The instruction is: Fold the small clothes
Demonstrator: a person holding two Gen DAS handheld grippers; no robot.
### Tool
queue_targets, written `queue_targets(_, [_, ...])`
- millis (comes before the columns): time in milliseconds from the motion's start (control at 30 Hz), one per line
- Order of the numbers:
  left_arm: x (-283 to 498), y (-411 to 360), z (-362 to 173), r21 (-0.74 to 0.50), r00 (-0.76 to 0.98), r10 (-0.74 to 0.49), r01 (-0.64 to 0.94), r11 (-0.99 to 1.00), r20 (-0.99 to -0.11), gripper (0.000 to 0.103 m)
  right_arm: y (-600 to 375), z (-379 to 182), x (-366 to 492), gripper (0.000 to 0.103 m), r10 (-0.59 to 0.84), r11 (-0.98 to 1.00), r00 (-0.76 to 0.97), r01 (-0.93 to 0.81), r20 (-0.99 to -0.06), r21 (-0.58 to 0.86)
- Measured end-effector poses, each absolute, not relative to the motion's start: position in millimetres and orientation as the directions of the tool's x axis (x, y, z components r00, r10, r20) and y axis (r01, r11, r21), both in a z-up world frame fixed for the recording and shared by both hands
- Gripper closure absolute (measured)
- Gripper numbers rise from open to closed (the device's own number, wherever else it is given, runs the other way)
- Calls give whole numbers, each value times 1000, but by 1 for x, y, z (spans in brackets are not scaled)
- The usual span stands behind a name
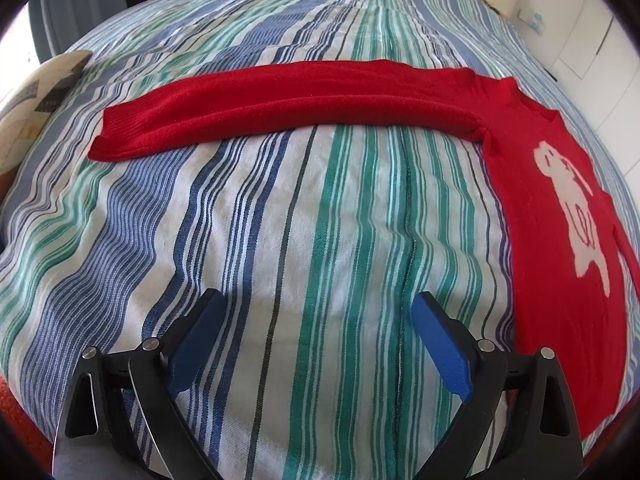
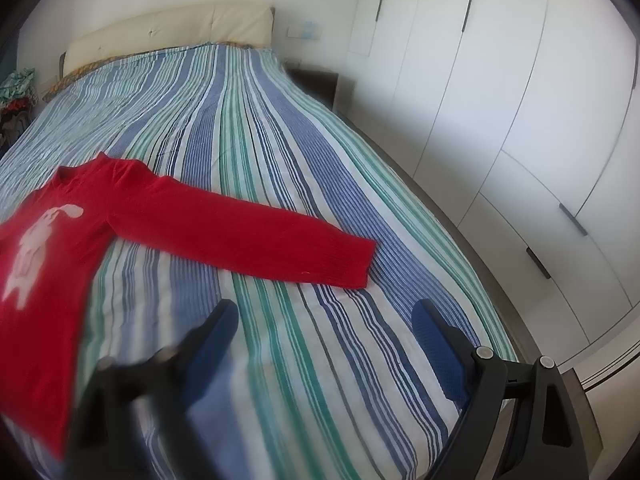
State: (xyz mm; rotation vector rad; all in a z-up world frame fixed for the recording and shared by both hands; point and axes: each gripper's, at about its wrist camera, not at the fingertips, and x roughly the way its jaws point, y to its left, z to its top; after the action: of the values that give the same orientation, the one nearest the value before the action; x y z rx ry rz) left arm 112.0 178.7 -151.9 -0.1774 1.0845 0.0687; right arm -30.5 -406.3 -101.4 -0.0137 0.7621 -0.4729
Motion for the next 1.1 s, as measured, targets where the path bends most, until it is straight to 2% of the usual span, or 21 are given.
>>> queue_targets(300, [118, 169, -158, -69, 435, -11, -117, 991, -900, 1, -406, -101, -31, 15, -417, 895, 623, 408, -662, -180])
queue_targets(800, [119, 164, -162, -31, 423, 25, -124, 992, -906, 0, -406, -101, -31, 15, -416, 895, 624, 407, -662, -180])
queue_targets(1000, [113, 154, -165, 33, 423, 51, -50, 998, -905, 0, -406, -102, -30, 15, -416, 895, 618, 407, -666, -181])
queue_targets(1100, [114, 158, -163, 5, 422, 30, -60, 998, -906, 0, -406, -105, -29, 15, -410, 898, 612, 400, -677, -182])
